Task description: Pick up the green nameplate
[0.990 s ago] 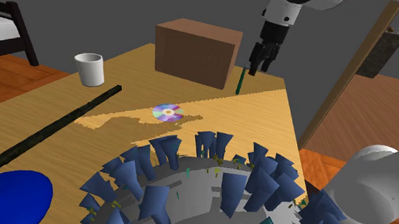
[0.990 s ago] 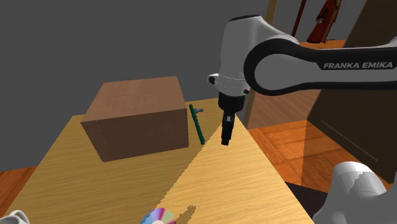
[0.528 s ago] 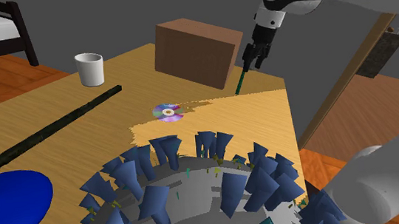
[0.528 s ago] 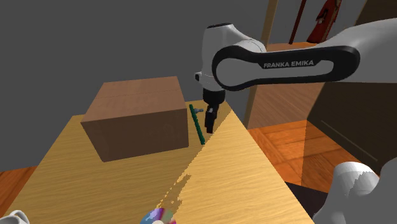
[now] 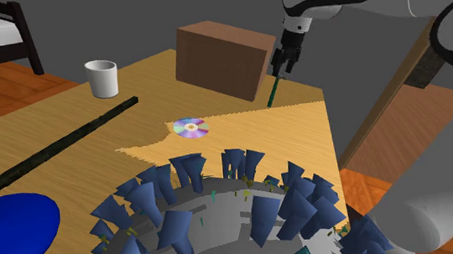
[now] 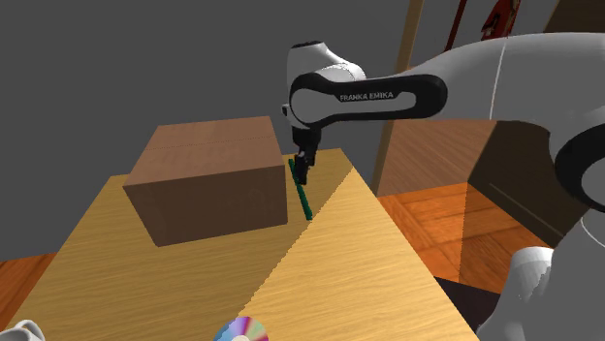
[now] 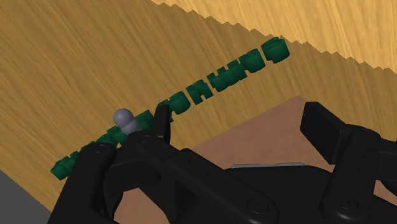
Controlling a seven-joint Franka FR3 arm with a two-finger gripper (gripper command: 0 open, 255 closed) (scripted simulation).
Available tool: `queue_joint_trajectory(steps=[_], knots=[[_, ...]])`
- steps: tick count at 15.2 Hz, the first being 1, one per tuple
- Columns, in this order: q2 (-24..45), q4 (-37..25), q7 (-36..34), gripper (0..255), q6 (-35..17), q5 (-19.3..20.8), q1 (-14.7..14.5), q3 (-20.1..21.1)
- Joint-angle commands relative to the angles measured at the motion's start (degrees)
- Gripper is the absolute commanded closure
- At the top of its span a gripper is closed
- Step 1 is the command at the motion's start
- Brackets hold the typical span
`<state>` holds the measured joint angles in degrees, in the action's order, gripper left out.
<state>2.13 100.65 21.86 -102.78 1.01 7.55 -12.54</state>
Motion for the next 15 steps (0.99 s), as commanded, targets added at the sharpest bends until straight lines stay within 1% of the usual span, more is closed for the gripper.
queue_joint_trajectory(steps=[1, 5, 6, 13, 15], knots=[[4.6, -4.6, 1.2, 0, 0.0, -0.4, 0.8, -0.7], [13.5, -14.8, 3.3, 0, 1.3, -1.5, 2.9, -1.8], [14.9, -16.5, 3.6, 0, 1.5, -1.7, 3.3, -1.9], [15.0, -11.3, 3.4, 0, -3.8, -1.7, 3.1, -1.8], [15.1, -10.9, 3.4, 0, -4.2, -1.7, 3.1, -1.8]])
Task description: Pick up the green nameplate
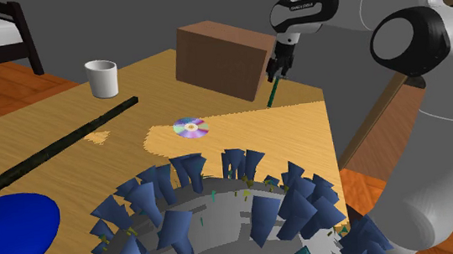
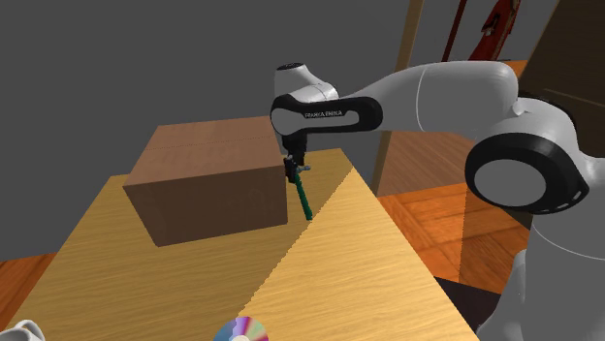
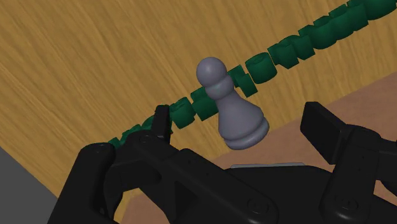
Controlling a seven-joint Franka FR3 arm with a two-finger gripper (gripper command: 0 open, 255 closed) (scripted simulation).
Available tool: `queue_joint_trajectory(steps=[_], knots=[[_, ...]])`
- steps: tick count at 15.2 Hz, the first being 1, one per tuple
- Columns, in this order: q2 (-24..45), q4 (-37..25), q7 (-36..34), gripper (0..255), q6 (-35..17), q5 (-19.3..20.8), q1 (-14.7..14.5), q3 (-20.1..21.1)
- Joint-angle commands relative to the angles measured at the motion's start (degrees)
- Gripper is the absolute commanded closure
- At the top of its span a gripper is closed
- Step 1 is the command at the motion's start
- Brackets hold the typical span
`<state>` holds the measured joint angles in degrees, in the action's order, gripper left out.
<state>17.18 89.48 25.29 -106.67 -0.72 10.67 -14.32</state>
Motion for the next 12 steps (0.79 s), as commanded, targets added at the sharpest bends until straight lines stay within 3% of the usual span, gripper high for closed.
queue_joint_trajectory(steps=[1, 12], knots=[[0.1, 0.2, 0.0, 255, -0.3, 0.0, 0.0, 0.0], [-0.1, -1.1, 0.0, 255, 1.2, 0.0, 0.0, 0.0]])
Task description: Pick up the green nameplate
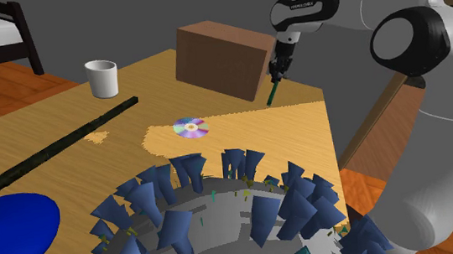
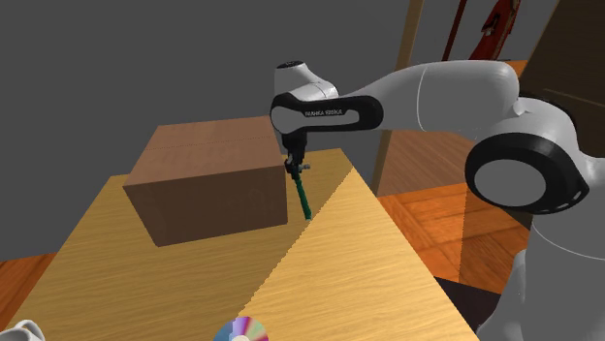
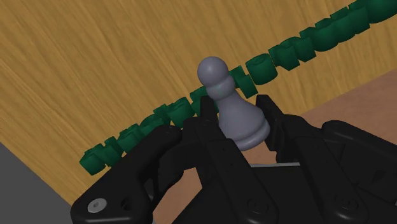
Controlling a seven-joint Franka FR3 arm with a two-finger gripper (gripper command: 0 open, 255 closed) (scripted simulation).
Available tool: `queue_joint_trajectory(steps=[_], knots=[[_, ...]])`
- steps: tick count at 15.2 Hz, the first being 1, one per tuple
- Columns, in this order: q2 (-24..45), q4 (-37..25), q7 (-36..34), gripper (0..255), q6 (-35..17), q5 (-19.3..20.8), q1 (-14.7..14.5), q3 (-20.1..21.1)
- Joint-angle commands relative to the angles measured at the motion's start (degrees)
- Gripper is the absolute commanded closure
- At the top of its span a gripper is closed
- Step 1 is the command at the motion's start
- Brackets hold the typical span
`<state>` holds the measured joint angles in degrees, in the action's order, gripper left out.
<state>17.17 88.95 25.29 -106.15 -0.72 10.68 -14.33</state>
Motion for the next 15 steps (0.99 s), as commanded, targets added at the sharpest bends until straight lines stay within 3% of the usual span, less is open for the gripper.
queue_joint_trajectory(steps=[1, 15], knots=[[-0.1, -1.3, 0.0, 255, 1.4, 0.0, 0.0, 0.0], [0.5, -11.6, 0.5, 255, 11.1, -0.2, 0.5, -0.2]])
